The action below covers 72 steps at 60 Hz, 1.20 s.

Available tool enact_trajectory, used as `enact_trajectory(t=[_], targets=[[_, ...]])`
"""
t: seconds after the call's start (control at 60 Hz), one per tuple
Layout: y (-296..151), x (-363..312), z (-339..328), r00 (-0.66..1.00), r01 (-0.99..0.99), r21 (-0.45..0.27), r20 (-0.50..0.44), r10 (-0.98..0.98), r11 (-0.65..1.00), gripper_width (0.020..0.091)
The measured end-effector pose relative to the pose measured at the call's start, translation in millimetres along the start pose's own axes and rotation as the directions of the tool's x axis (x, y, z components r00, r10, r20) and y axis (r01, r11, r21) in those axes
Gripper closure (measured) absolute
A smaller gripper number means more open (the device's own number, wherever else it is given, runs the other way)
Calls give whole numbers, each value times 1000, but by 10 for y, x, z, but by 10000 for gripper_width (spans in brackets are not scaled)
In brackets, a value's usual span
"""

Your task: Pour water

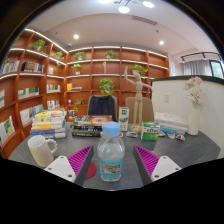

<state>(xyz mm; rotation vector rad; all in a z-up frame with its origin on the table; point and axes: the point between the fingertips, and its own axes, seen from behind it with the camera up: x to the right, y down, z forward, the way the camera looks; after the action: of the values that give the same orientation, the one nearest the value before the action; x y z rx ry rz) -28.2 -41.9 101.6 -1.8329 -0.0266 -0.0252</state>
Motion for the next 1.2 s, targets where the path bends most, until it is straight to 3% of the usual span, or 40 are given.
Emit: enact_trajectory(t=[0.133, 0.233, 0.317, 0.433, 0.483, 0.5, 0.517, 0.55, 0.567, 0.783, 0.917, 1.067, 1.2], targets=[[40, -23, 260, 1000, 0, 0, 6, 0, 1000, 326], [77, -70, 379, 1000, -5, 7, 21, 5, 1000, 442], [100, -69, 434, 1000, -10, 18, 19, 10, 1000, 607], [100, -105, 448, 999, 5, 25, 38, -6, 1000, 658], [112, -140, 490, 998, 10, 29, 54, -12, 1000, 732], [116, -136, 488, 998, 5, 28, 54, -7, 1000, 725], [118, -123, 487, 999, 2, 27, 51, -3, 1000, 775], [118, -106, 481, 999, -10, 28, 43, 9, 1000, 766], [116, -101, 481, 999, -10, 30, 40, 8, 999, 807], [77, -99, 439, 998, 64, 46, 1, -64, 997, 807], [-106, -326, 410, 946, 323, 69, -20, -322, 944, 808], [-392, -727, 386, 698, 716, 85, -99, -709, 693, 807], [-602, -1062, 416, 438, 899, 74, -175, -882, 432, 809]])
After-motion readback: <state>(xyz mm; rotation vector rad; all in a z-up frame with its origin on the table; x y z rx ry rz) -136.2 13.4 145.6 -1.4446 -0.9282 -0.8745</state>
